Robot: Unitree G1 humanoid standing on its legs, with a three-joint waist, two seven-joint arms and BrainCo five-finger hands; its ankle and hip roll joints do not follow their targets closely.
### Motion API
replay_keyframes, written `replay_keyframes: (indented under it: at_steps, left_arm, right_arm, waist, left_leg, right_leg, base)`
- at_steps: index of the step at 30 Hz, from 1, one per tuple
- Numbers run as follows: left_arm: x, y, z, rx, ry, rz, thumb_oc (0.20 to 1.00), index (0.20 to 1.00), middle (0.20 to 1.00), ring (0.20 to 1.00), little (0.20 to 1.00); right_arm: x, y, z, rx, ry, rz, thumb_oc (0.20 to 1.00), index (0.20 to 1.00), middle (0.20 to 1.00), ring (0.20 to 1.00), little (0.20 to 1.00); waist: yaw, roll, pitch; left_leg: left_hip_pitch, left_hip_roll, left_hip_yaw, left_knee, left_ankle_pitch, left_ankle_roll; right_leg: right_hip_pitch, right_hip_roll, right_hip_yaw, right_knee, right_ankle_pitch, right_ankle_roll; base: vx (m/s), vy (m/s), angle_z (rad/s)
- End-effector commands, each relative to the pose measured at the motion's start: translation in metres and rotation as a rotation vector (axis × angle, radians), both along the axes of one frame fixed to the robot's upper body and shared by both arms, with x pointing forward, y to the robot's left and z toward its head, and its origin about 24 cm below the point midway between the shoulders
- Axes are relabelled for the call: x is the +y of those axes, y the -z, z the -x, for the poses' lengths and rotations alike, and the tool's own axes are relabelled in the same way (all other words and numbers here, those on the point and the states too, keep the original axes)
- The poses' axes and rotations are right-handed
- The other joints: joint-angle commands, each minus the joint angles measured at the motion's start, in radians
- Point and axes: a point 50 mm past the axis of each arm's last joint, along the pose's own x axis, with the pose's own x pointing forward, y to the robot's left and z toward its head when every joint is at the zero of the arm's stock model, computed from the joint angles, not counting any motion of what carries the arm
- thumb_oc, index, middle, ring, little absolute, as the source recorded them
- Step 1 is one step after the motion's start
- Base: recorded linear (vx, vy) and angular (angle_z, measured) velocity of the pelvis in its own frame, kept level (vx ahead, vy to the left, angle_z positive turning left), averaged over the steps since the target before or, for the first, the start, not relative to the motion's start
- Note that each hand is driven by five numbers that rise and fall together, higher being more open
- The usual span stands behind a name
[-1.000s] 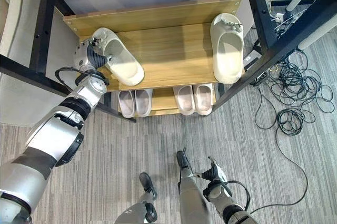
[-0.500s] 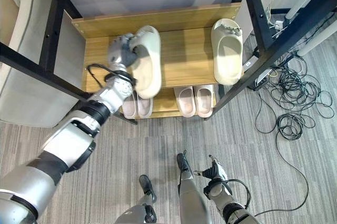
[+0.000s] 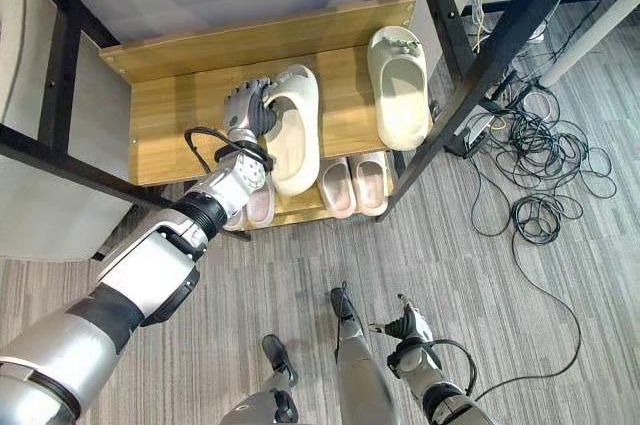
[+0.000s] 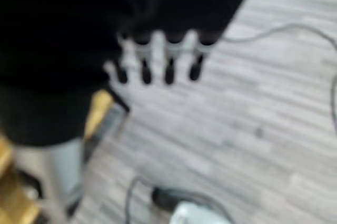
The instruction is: Arrange the slippers neatly on the shoe rack.
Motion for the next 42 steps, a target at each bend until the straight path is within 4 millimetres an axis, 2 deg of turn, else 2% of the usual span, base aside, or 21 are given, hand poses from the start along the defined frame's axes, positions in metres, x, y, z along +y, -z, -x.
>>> replay_keyframes:
  at_steps: [1, 8, 12, 13, 16, 23, 25, 29, 32, 37, 38, 39, 40, 41, 42]
  left_arm:
    - [0.013, -0.065, -0.008, -0.154, -0.075, 0.082, 0.200, 0.200, 0.200, 0.200, 0.200]
    - [0.009, -0.073, -0.009, -0.156, -0.077, 0.094, 0.200, 0.200, 0.200, 0.200, 0.200]
    - [0.018, -0.077, -0.010, -0.142, -0.110, 0.098, 0.200, 0.200, 0.200, 0.200, 0.200]
    - [0.018, -0.077, -0.010, -0.142, -0.110, 0.098, 0.275, 0.275, 0.275, 0.275, 0.275]
    - [0.015, -0.074, -0.010, -0.123, -0.101, 0.138, 0.200, 0.200, 0.200, 0.200, 0.200]
    - [0.023, -0.074, -0.011, -0.121, -0.140, 0.096, 0.200, 0.200, 0.200, 0.200, 0.200]
    - [0.025, -0.076, -0.012, -0.128, -0.154, 0.004, 0.200, 0.200, 0.200, 0.200, 0.200]
    - [0.025, -0.082, -0.012, -0.118, -0.139, 0.074, 0.200, 0.200, 0.200, 0.200, 0.200]
    - [0.020, -0.088, -0.011, -0.136, -0.122, 0.062, 0.200, 0.200, 0.200, 0.200, 0.200]
    - [0.016, -0.070, -0.012, -0.086, -0.109, 0.067, 0.200, 0.200, 0.200, 0.200, 0.200]
    - [0.019, -0.068, -0.012, -0.082, -0.118, 0.051, 0.253, 0.253, 0.253, 0.253, 0.253]
    - [0.027, -0.062, -0.013, -0.053, -0.148, 0.010, 0.944, 0.944, 0.944, 0.944, 0.944]
    - [0.027, -0.062, -0.013, -0.054, -0.148, 0.010, 1.000, 1.000, 1.000, 1.000, 1.000]
    - [0.032, -0.056, -0.013, -0.027, -0.163, 0.014, 1.000, 1.000, 1.000, 1.000, 1.000]
    - [0.036, -0.053, -0.014, -0.010, -0.173, 0.026, 1.000, 1.000, 1.000, 1.000, 1.000]
  right_arm:
    - [-0.013, -0.004, -0.003, -0.001, 0.002, 0.058, 1.000, 1.000, 1.000, 1.000, 1.000]
    - [-0.016, -0.011, -0.015, -0.033, 0.002, 0.077, 1.000, 1.000, 1.000, 1.000, 1.000]
    - [-0.015, -0.010, -0.015, -0.034, 0.011, 0.072, 1.000, 1.000, 1.000, 1.000, 1.000]
    - [-0.015, -0.010, -0.015, -0.034, 0.011, 0.072, 1.000, 1.000, 1.000, 1.000, 1.000]
    - [-0.014, -0.009, -0.013, -0.026, 0.011, 0.070, 1.000, 1.000, 1.000, 1.000, 1.000]
    - [-0.020, -0.008, -0.009, -0.024, 0.009, 0.082, 1.000, 1.000, 1.000, 1.000, 1.000]
    - [-0.023, -0.008, -0.008, -0.023, 0.019, 0.082, 1.000, 1.000, 1.000, 1.000, 1.000]
    - [-0.023, -0.007, -0.007, -0.012, 0.006, 0.080, 1.000, 1.000, 1.000, 1.000, 1.000]
    - [-0.026, -0.007, -0.006, -0.003, 0.010, 0.087, 1.000, 1.000, 1.000, 1.000, 1.000]
    - [-0.027, -0.007, -0.006, 0.013, 0.018, 0.088, 1.000, 1.000, 1.000, 1.000, 1.000]
    - [-0.027, -0.007, -0.006, 0.015, 0.017, 0.092, 1.000, 1.000, 1.000, 1.000, 1.000]
    - [-0.028, -0.007, -0.007, 0.012, 0.020, 0.097, 1.000, 1.000, 1.000, 1.000, 1.000]
    - [-0.028, -0.007, -0.007, 0.012, 0.020, 0.097, 1.000, 1.000, 1.000, 1.000, 1.000]
    - [-0.028, -0.007, -0.007, 0.013, 0.025, 0.096, 1.000, 1.000, 1.000, 1.000, 1.000]
    - [-0.027, -0.007, -0.007, 0.014, 0.025, 0.090, 1.000, 1.000, 1.000, 1.000, 1.000]
  waist:
    - [-0.027, 0.013, 0.024]
    - [-0.049, 0.038, 0.042]
    - [-0.059, 0.038, 0.043]
    - [-0.059, 0.038, 0.043]
    - [-0.063, 0.042, 0.037]
    - [-0.065, 0.053, 0.014]
    - [-0.065, 0.056, 0.008]
    - [-0.067, 0.065, -0.008]
    - [-0.065, 0.073, -0.014]
    - [-0.065, 0.085, -0.022]
    - [-0.066, 0.086, -0.022]
    - [-0.073, 0.086, -0.021]
    - [-0.072, 0.086, -0.021]
    - [-0.072, 0.092, -0.026]
    - [-0.075, 0.087, -0.026]
  left_leg:
    - [-0.007, 0.099, -0.080, 0.002, 0.013, -0.104]
    - [0.005, 0.109, -0.056, 0.002, 0.014, -0.113]
    - [0.000, 0.119, -0.038, 0.002, 0.014, -0.117]
    - [0.000, 0.119, -0.038, 0.002, 0.014, -0.117]
    - [-0.003, 0.119, -0.038, 0.002, 0.013, -0.118]
    - [-0.009, 0.117, -0.047, 0.002, 0.008, -0.121]
    - [-0.012, 0.119, -0.050, 0.002, 0.010, -0.123]
    - [-0.020, 0.125, -0.054, 0.002, 0.016, -0.127]
    - [-0.018, 0.127, -0.053, 0.002, 0.017, -0.128]
    - [-0.011, 0.130, -0.044, 0.002, 0.017, -0.133]
    - [-0.012, 0.130, -0.043, 0.002, 0.016, -0.134]
    - [-0.015, 0.132, -0.038, 0.002, 0.016, -0.134]
    - [-0.015, 0.132, -0.037, 0.002, 0.016, -0.134]
    - [-0.003, 0.132, -0.038, 0.002, -0.012, -0.137]
    - [-0.015, 0.134, -0.030, 0.002, 0.014, -0.133]
  right_leg:
    - [0.090, -0.100, -0.032, -0.155, 0.062, 0.119]
    - [0.075, -0.086, -0.012, -0.145, 0.061, 0.119]
    - [0.050, -0.077, -0.004, -0.145, 0.071, 0.118]
    - [0.050, -0.077, -0.004, -0.145, 0.071, 0.118]
    - [0.043, -0.078, -0.007, -0.144, 0.072, 0.118]
    - [0.039, -0.080, -0.019, -0.146, 0.073, 0.115]
    - [0.039, -0.079, -0.028, -0.145, 0.070, 0.114]
    - [0.035, -0.076, -0.036, -0.141, 0.064, 0.107]
    - [0.036, -0.074, -0.035, -0.139, 0.060, 0.107]
    - [0.038, -0.073, -0.030, -0.140, 0.056, 0.107]
    - [0.037, -0.073, -0.028, -0.140, 0.058, 0.107]
    - [0.031, -0.072, -0.025, -0.140, 0.061, 0.107]
    - [0.031, -0.072, -0.025, -0.140, 0.061, 0.107]
    - [0.044, -0.073, -0.025, -0.145, 0.041, 0.114]
    - [0.027, -0.069, -0.021, -0.139, 0.062, 0.106]
  base:
    - [0.03, -0.064, -0.18]
    - [0.03, -0.026, -0.14]
    - [0.02, -0.016, -0.19]
    - [0.03, -0.010, -0.14]
    - [0.01, -0.003, 0.01]
    - [0.02, -0.004, 0.00]
    - [0.00, 0.000, 0.00]
    - [0.01, -0.015, 0.01]
    - [0.00, 0.000, 0.00]
    - [0.00, 0.000, 0.00]
    - [0.00, 0.000, 0.00]
    - [0.00, 0.000, 0.00]
    - [0.07, 0.054, -0.02]
    - [0.00, 0.000, 0.00]
    - [0.00, 0.005, -0.06]
